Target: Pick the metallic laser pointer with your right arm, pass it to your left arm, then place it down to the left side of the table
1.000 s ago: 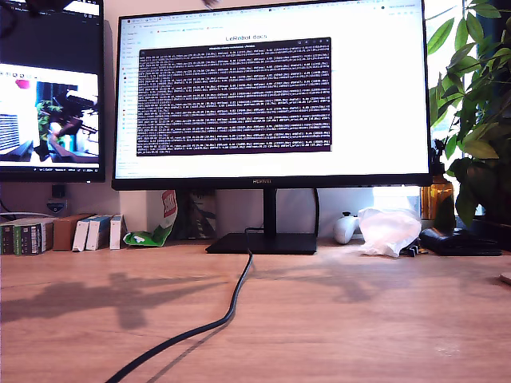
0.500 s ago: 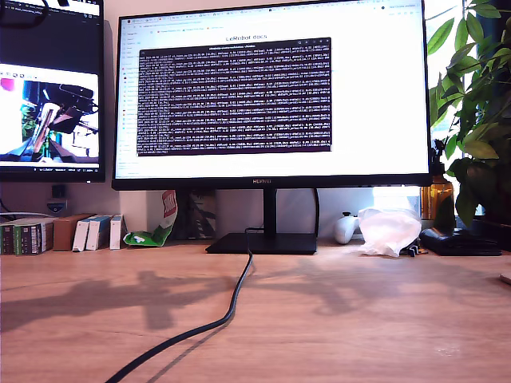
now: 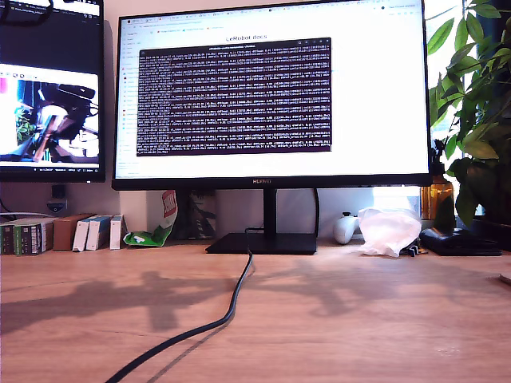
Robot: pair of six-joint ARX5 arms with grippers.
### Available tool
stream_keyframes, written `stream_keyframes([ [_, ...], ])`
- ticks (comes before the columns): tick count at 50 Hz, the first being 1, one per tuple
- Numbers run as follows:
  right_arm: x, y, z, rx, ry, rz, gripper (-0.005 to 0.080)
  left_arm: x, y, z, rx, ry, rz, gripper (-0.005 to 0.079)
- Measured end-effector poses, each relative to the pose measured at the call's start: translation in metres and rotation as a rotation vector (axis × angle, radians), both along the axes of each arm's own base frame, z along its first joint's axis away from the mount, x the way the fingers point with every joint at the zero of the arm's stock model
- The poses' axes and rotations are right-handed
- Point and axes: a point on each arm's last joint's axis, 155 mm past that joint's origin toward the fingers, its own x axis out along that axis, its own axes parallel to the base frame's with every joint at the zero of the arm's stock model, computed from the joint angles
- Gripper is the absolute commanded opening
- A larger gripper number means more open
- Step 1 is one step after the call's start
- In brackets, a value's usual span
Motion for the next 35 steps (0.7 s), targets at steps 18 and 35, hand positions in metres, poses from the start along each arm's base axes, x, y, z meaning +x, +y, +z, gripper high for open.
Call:
stream_keyframes([
  [18, 0.003, 0.001, -0.002, -0.011, -0.018, -0.024, 0.0288, 0.003, 0.0, -0.001, 0.008, 0.002, 0.013, -0.0021],
  [35, 0.02, -0.018, -0.02, -0.081, 0.047, -0.086, 0.0233, 0.029, 0.008, -0.03, 0.106, 0.05, 0.102, -0.0021],
])
